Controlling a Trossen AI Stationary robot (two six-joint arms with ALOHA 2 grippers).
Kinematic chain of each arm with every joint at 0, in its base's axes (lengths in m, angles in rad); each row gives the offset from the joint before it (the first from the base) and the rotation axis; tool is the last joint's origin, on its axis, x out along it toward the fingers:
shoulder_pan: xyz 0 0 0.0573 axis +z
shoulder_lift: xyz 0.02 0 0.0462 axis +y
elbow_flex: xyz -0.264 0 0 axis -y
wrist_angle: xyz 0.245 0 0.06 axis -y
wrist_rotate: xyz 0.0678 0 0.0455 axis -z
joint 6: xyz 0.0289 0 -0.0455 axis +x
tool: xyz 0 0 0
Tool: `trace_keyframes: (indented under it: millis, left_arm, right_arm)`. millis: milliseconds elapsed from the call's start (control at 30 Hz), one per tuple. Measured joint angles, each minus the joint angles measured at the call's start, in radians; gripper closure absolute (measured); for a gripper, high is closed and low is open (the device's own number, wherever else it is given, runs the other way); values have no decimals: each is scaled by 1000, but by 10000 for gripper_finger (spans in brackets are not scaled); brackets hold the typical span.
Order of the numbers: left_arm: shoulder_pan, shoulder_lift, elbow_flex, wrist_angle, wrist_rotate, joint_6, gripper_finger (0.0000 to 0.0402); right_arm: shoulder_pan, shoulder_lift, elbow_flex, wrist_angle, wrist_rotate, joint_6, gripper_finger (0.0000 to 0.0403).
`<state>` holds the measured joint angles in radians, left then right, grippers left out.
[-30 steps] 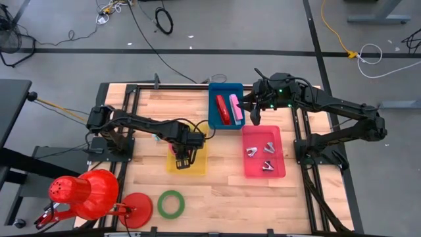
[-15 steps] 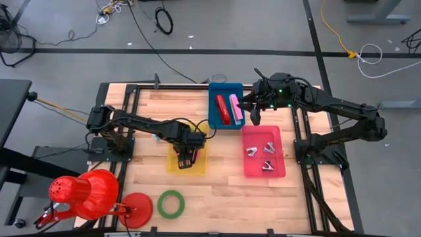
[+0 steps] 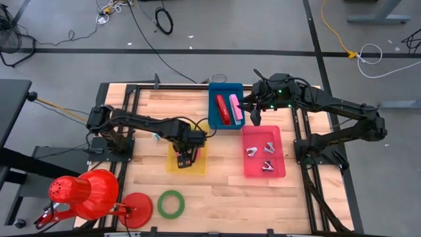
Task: Pick and place Stapler, Stapler remover, tape
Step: Put the light blue staple remover into the red bin
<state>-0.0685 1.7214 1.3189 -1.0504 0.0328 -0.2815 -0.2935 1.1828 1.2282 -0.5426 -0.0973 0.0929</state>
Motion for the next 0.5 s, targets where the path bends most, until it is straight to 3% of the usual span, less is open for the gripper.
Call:
trace_keyframes:
  millis: [333, 500]
  left_arm:
    - [-1, -11, 65, -135, -76, 117, 180]
    - [30, -91, 65, -142, -147, 113, 194]
  right_arm:
    - [0, 0, 0, -4, 0, 0, 282]
    - [0, 0, 0, -4, 0, -1, 282]
